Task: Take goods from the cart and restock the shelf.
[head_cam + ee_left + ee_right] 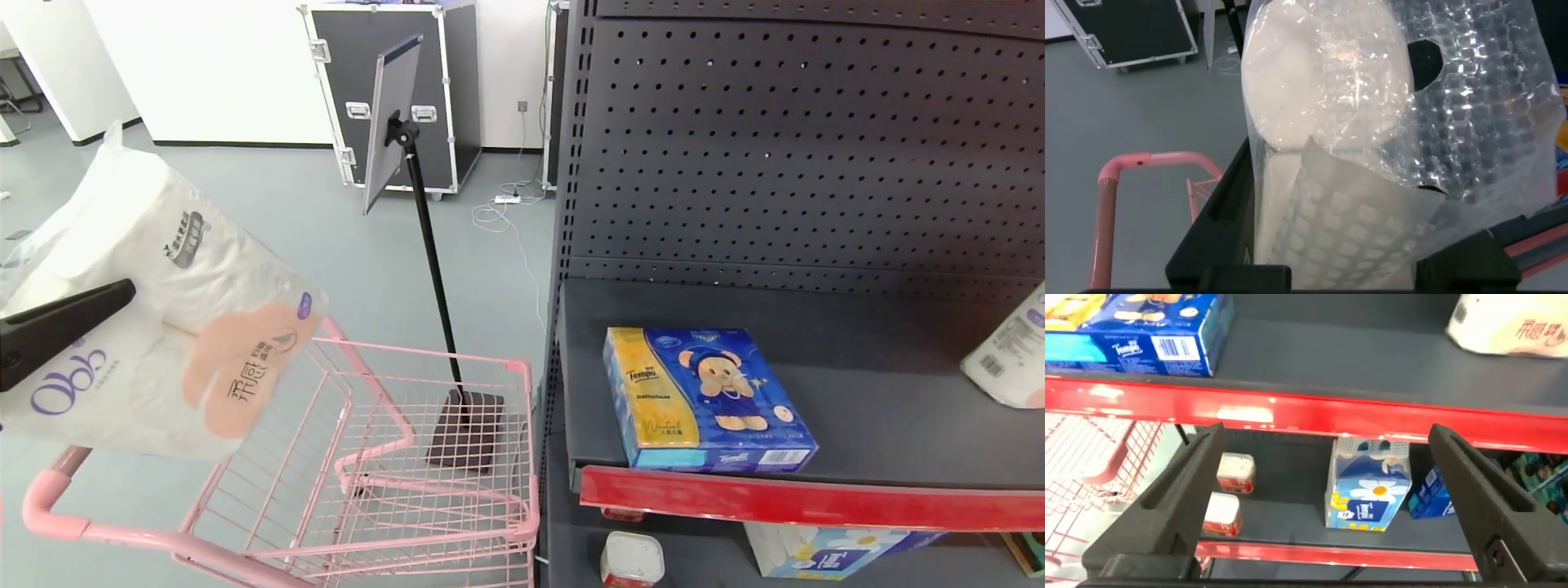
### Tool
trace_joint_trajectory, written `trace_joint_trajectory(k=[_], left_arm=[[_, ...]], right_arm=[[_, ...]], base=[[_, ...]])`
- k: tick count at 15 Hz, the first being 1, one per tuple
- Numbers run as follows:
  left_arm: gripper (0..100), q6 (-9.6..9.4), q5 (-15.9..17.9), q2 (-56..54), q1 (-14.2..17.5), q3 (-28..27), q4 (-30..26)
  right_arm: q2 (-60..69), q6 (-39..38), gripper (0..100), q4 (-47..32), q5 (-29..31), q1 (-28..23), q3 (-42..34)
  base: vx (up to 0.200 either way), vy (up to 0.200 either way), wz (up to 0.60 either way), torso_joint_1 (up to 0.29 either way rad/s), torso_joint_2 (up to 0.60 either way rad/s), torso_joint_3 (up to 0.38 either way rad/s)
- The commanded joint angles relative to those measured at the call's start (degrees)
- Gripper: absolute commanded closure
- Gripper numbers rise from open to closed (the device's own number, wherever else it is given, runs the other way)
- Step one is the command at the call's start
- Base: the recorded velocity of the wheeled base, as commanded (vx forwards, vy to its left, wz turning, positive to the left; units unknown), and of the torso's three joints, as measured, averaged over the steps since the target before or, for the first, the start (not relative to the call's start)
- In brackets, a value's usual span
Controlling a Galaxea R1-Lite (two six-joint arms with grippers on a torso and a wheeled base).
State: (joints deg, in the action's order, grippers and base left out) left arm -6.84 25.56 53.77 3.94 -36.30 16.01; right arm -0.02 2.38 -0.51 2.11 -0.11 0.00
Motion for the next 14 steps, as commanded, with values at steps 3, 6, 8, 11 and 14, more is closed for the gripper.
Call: trace_joint_trajectory(k=[3,6,8,11,14], left_arm=[[100,-0.1,0.1,0.1,0.0,0.1,-0.1],[100,-0.1,0.1,0.1,0.0,0.0,0.0],[100,-0.1,0.1,0.1,0.0,0.1,-0.1],[100,-0.19,0.1,0.1,0.0,0.0,0.0],[100,-0.19,0.1,0.0,0.0,0.0,0.0]], right_arm=[[-0.1,0.1,0,0.0,0.0,0.1,0.0],[-0.1,0.1,0,0.0,-0.1,0.0,0.0],[-0.1,0.1,0,0.0,-0.1,0.1,0.0],[0.0,0.1,0,0.0,-0.1,0.0,0.0],[-0.1,0.1,0,0.0,-0.1,0.1,0.0]], base=[[0.0,-0.2,0.0,0.009,0.0,0.004],[0.0,-0.2,0.0,-0.001,0.0,0.002],[0.0,-0.2,0.0,0.002,0.0,0.0],[0.0,-0.2,0.0,0.004,0.0,-0.001],[0.0,-0.2,0.0,0.004,0.0,0.001]])
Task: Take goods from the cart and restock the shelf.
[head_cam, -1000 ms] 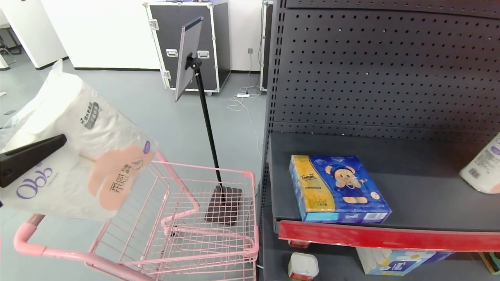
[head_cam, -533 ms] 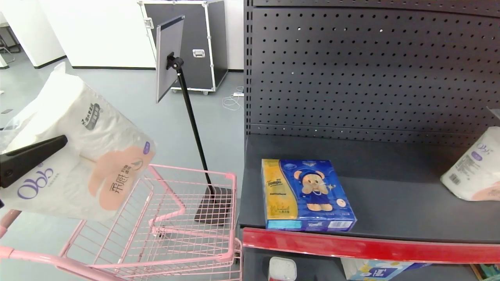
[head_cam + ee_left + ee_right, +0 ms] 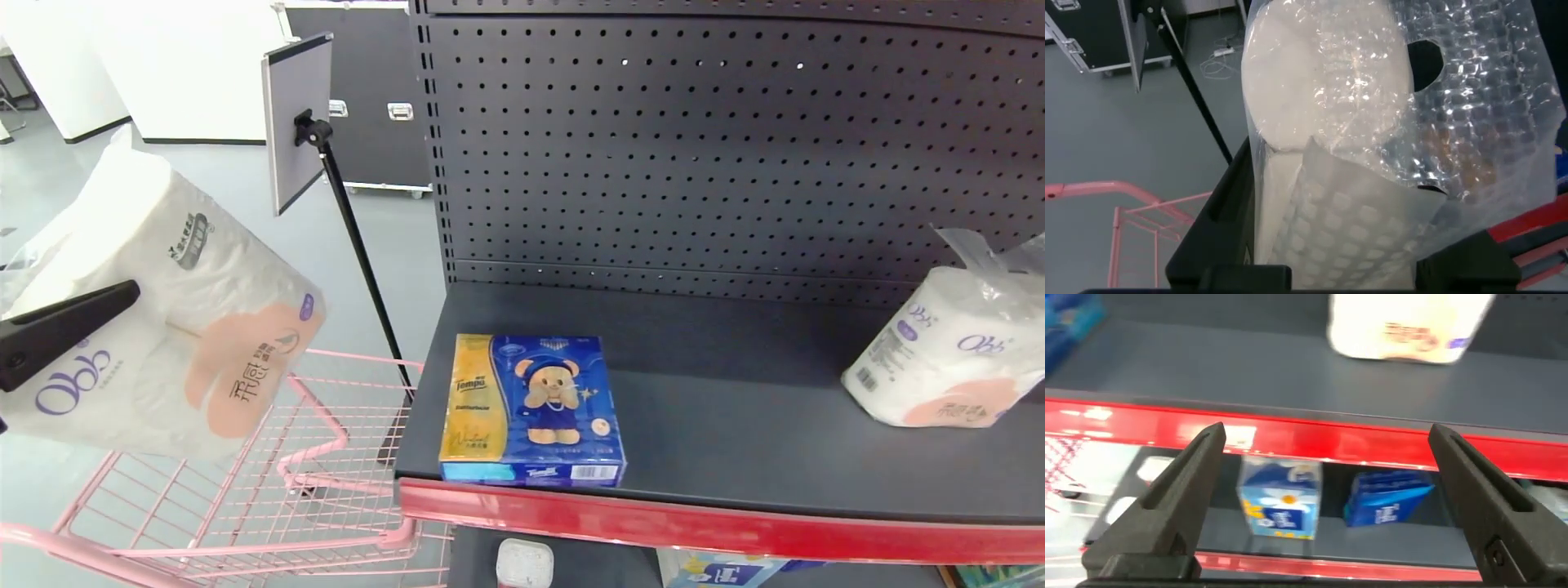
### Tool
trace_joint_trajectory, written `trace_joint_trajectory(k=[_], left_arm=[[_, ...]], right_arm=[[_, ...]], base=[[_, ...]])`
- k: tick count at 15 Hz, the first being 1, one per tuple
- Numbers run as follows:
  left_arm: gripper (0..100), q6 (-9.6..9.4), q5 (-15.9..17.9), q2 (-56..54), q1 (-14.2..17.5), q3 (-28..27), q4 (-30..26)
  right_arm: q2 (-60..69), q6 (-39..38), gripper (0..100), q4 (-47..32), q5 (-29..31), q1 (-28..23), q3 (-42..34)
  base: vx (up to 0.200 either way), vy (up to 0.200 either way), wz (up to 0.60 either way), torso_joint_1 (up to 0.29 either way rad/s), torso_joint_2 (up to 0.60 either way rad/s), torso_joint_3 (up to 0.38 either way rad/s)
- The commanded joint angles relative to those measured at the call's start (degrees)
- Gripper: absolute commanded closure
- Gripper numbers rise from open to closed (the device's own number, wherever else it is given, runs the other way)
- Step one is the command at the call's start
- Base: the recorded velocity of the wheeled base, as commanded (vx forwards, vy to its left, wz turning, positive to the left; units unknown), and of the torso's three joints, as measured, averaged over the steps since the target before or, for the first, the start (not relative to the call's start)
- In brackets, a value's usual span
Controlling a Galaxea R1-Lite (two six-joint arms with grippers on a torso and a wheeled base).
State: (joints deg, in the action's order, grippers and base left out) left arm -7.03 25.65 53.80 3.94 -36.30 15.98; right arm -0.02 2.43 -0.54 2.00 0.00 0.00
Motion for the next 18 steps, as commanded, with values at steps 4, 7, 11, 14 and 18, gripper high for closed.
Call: trace_joint_trajectory(k=[4,7,11,14,18], left_arm=[[100,-0.88,0.0,-0.1,0.0,0.0,0.0],[100,-1.05,0.0,-0.1,0.0,-0.2,0.0],[100,-1.14,0.0,-0.4,0.0,-0.2,0.0],[100,-1.14,0.0,-0.5,0.0,-0.2,0.0],[100,-1.14,0.0,-0.5,0.0,-0.2,0.0]], right_arm=[[0.0,0.0,0,0.0,0.0,0.0,0.0],[-0.1,0.0,0,0.0,0.0,-0.1,0.0],[0.0,0.0,0,0.0,0.0,0.0,0.0],[-0.1,0.0,0,0.0,0.0,0.0,0.0],[-0.1,0.0,0,0.0,0.0,0.0,0.0]], base=[[0.0,-0.2,0.0,0.004,0.0,0.004],[0.0,-0.2,0.0,-0.001,0.01,-0.001],[0.0,-0.2,0.0,0.002,0.0,0.005],[0.0,-0.2,0.0,0.004,0.0,0.002],[0.0,-0.2,0.0,0.001,0.0,0.002]])
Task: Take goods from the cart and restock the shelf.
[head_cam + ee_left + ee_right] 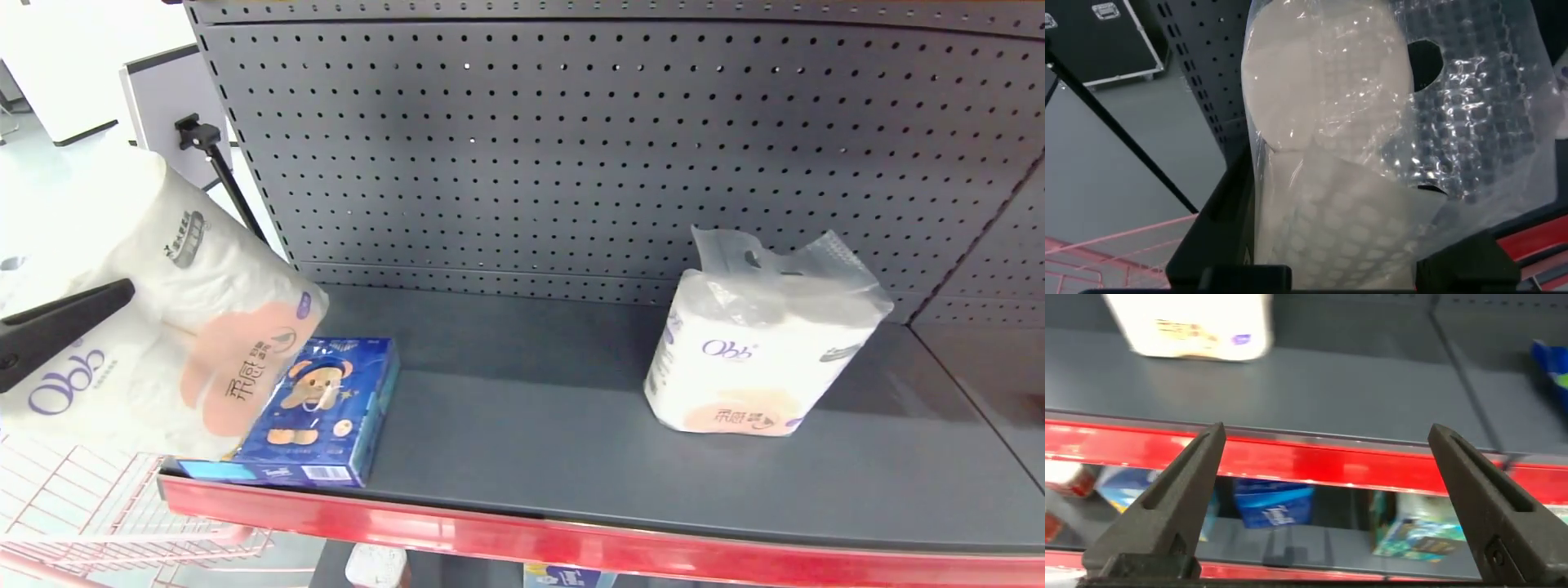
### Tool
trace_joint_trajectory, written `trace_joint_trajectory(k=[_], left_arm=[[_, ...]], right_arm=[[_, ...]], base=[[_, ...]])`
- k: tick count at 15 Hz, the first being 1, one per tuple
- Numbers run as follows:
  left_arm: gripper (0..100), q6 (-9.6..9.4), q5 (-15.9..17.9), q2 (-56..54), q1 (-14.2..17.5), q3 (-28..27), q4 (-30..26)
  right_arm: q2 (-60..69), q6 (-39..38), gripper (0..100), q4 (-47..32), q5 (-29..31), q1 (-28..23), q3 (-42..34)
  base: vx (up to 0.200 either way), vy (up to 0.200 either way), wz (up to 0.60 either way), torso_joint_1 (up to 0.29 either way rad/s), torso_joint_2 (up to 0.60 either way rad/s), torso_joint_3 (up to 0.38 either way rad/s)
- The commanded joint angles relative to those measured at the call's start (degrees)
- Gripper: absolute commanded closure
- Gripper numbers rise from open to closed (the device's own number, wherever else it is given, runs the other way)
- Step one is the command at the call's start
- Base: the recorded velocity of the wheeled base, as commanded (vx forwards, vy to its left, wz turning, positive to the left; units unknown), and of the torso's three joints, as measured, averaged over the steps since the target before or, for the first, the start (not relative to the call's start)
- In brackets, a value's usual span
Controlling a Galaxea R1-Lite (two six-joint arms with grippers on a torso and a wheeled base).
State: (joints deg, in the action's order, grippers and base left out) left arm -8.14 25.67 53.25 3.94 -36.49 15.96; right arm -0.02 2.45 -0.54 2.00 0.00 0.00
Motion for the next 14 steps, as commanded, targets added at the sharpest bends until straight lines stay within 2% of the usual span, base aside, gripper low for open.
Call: trace_joint_trajectory(k=[1,8,11,13,14], left_arm=[[100,-0.03,0.0,0.0,0.0,0.0,0.0],[100,-0.12,0.0,0.0,-0.1,0.2,0.0],[100,-0.29,0.0,-0.1,-0.2,0.4,0.0],[100,-1.88,0.3,0.0,-0.3,0.2,0.0],[100,-2.32,0.3,0.0,-0.6,0.1,0.0]], right_arm=[[-0.1,0.0,0,0.0,0.0,0.0,0.0],[-0.1,0.0,0,0.0,-0.1,-0.1,0.0],[0.0,0.1,0,0.0,-0.1,-0.1,0.0],[0.0,0.2,0,0.4,0.2,-0.1,0.0],[-5.8,-0.3,0,0.1,-0.4,0.1,7.5]], base=[[0.0,-0.2,0.0,0.002,0.01,0.002],[0.0,-0.2,0.0,0.0,0.0,0.002],[0.0,0.0,0.0,0.0,0.0,0.0],[0.0,0.0,0.0,0.0,0.0,0.0],[0.0,0.0,0.0,0.0,0.0,0.0]])
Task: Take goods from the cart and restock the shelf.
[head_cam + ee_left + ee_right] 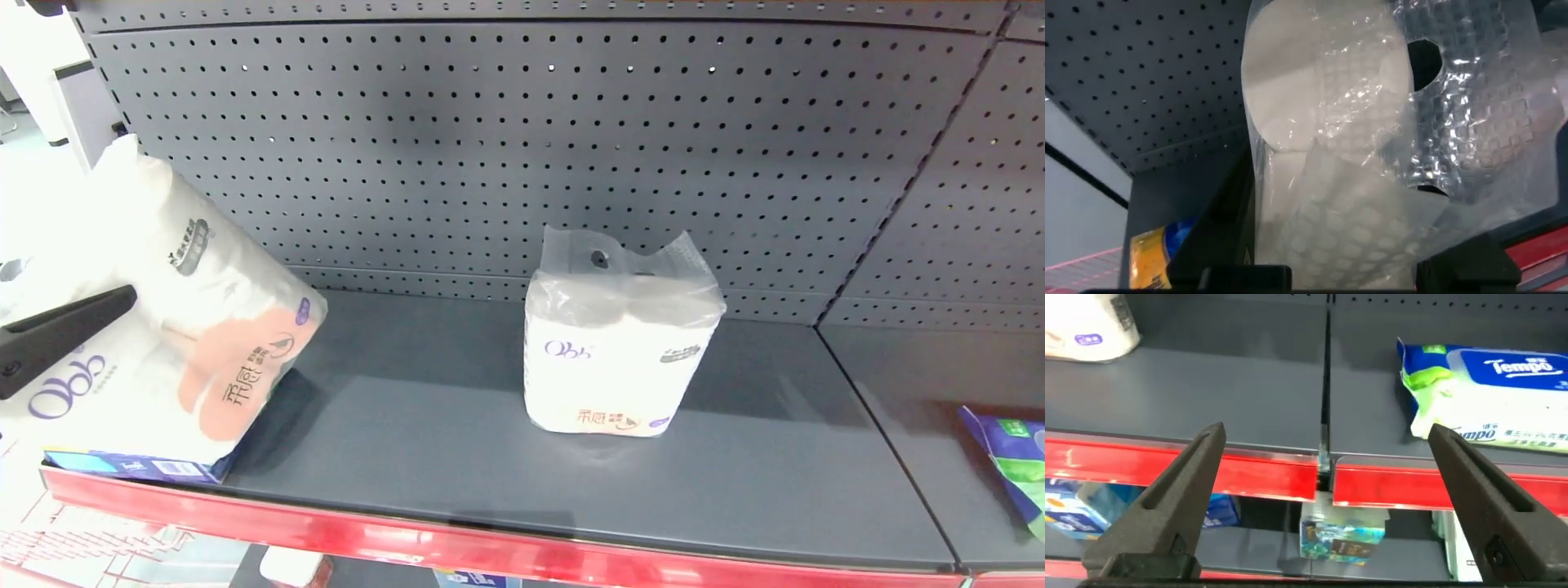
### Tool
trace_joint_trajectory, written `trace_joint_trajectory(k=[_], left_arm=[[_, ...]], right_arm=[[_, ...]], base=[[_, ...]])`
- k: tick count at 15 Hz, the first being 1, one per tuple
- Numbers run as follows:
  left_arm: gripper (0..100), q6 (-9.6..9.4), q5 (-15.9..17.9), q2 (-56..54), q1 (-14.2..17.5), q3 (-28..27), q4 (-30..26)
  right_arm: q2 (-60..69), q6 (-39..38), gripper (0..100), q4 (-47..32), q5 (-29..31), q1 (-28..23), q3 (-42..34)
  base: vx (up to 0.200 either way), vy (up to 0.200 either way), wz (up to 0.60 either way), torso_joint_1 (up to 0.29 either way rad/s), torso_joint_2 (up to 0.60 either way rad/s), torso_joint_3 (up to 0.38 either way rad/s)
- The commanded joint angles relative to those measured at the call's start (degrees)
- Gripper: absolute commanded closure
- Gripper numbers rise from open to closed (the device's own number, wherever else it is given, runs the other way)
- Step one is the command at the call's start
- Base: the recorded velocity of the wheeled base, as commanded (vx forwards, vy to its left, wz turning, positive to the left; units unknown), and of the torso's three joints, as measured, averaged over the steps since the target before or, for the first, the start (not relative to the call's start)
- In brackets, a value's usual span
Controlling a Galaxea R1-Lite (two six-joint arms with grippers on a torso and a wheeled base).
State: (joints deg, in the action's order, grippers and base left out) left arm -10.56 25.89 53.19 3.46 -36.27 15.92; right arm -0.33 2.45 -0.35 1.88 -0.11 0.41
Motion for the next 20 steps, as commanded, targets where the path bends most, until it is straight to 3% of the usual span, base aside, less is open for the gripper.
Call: trace_joint_trajectory(k=[1,2,3,4,7,10,12,15,20], left_arm=[[100,-0.25,0.0,0.2,-0.1,-0.2,0.1],[100,-0.25,0.0,0.2,-0.1,-0.1,0.0],[100,-0.61,-0.2,0.2,-0.7,-0.1,0.0],[100,-0.61,-0.8,0.7,-1.5,-0.6,0.0],[100,-0.69,-0.5,1.5,-5.0,-0.6,0.0],[100,-0.87,-0.8,3.9,-8.1,-1.2,0.1],[100,-0.87,-0.5,4.5,-8.3,-1.4,0.0],[100,-0.78,-0.1,5.2,-9.4,-1.9,0.1],[100,-1.66,-0.9,5.9,-9.4,-1.9,0.0]], right_arm=[[-19.4,-5.3,0,0.6,-0.2,0.2,18.6],[-24.6,-9.2,0,0.7,-0.5,0.3,24.6],[-33.6,-11.1,0,-0.2,-1.0,0.5,35.6],[-43.6,-8.2,0,0.2,-2.9,1.0,42.9],[-49.7,-0.9,0,0.5,-15.6,7.8,36.9],[-58.4,2.0,0,2.3,-23.9,9.1,34.1],[-65.1,2.6,0,9.3,-31.6,8.8,33.3],[-75.1,4.8,0,20.0,-38.7,8.9,33.6],[-82.0,12.9,0,21.8,-45.7,8.9,35.3]], base=[[0.0,0.0,0.0,0.0,0.0,0.0],[0.0,0.0,0.0,0.0,0.0,0.0],[0.0,0.0,0.0,0.0,0.0,0.0],[0.0,0.0,0.0,0.0,0.0,0.0],[0.0,0.0,0.0,0.0,0.0,0.0],[0.0,0.0,0.0,0.0,0.0,0.0],[0.0,0.0,0.0,0.0,0.0,0.0],[0.0,0.0,0.0,0.0,0.0,0.0],[0.0,0.0,0.0,0.0,0.0,0.0]])
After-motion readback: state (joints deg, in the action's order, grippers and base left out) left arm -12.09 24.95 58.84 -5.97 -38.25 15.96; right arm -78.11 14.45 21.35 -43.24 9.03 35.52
